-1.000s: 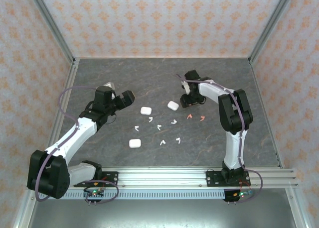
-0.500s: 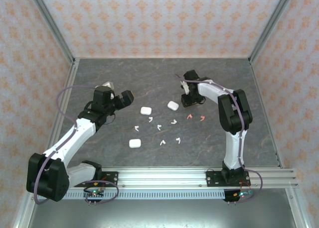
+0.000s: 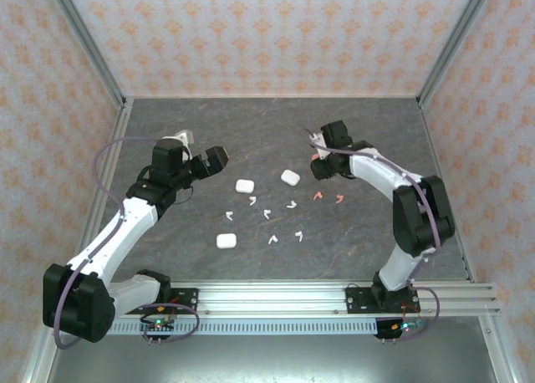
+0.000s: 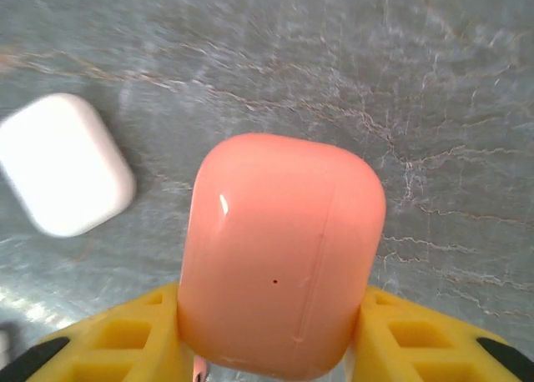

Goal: Insert the wireless bluetooth earbuds into the charging case

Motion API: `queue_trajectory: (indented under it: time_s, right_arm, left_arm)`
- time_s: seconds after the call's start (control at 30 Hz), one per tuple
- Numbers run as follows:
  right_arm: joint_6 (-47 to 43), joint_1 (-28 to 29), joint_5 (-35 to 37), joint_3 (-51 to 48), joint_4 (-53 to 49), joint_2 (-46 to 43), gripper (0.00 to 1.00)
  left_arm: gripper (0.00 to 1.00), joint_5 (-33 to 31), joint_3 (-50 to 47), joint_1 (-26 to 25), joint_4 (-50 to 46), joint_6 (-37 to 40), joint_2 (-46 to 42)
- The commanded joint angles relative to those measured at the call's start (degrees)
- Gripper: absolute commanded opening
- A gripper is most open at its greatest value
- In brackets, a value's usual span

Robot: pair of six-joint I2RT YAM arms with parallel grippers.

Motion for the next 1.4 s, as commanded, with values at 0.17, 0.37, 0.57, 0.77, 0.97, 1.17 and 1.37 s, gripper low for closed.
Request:
queue_trajectory:
  time_s: [0.17,0.37,0.57,0.77,0.97,1.17,1.37]
  right_arm:
    - [-5.49,8.77,-1.39,-9.25,10.69,-13.83,0.42]
    - [-6.66,15.11,-1.58,-12.08,10.75,-21.35,0.42]
    - [-8.18,20.61,-0.69,-10.83,7.47,-24.33,0.42]
    - [-8.67,24.06,-0.65,-8.77,6.99,-24.62,0.42]
    - [-8.37,25.1,-2.87,-7.23,7.86,-24.61,0.42]
    - [-8.0,25.1,-3.85,-7.22,8.87,-24.97,0.42]
    - [-7.62,25.1,-3.87,-7.3,9.83,-24.86,0.42]
  left_arm:
    - [0.98,21.62,6.88,-0.31,2.03,1.92,4.08]
    - [0.94,30.57,7.63,-0.64,3.44,1.92,6.3]
    - [0.91,36.09,8.19,-3.67,5.78,1.92,8.28]
    - [0.89,37.5,10.92,-7.67,3.59,5.66,10.38]
    - [0.82,37.78,12.53,-9.75,1.23,7.63,12.58]
    - [0.75,38.48,12.46,-10.28,1.45,7.9,14.03]
    - [0.62,40.31,13.3,-11.35,0.37,9.34,14.9]
